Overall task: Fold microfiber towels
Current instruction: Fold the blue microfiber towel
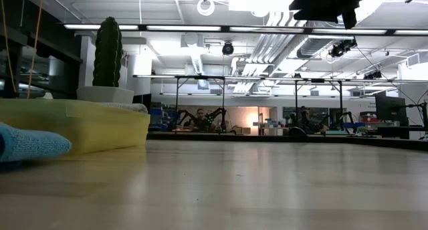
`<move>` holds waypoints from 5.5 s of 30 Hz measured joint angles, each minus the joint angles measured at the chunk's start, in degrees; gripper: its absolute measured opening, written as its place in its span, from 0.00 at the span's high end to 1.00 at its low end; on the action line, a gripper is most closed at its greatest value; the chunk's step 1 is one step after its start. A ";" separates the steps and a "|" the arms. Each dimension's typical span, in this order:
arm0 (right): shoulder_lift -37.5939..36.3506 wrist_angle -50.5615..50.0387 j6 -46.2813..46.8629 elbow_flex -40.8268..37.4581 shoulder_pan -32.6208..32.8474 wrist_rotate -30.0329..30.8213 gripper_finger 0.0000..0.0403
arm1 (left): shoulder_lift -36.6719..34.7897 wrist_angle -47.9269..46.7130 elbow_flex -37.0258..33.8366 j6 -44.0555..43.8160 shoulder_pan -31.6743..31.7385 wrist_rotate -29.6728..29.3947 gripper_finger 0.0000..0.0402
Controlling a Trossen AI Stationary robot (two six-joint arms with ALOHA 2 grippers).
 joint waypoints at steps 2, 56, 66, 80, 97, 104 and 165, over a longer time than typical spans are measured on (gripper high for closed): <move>0.00 0.11 0.00 0.00 0.00 0.02 0.63 | -1.07 -3.98 3.65 3.08 1.12 -0.21 0.99; -0.07 -0.37 -1.53 -0.01 0.06 -8.60 0.63 | 14.82 -8.23 45.40 60.82 23.40 -12.74 1.00; -0.07 -1.08 -1.25 -0.01 0.06 -17.16 0.63 | 14.89 -0.05 28.39 57.14 19.21 -19.66 1.00; 20.23 -9.84 12.38 0.01 1.95 -41.33 0.63 | 9.27 3.94 24.80 49.29 21.66 -30.88 1.00; 41.93 -17.42 4.02 12.02 7.51 -45.01 0.63 | 9.29 4.25 24.79 47.24 21.57 -28.40 1.00; 43.32 -17.81 2.61 13.06 7.53 -44.75 0.63 | 9.32 4.21 24.79 46.82 21.51 -28.30 1.00; -10.87 -42.03 -21.67 28.51 -13.60 -9.01 1.00 | -11.86 34.48 21.03 47.65 64.69 -38.23 0.96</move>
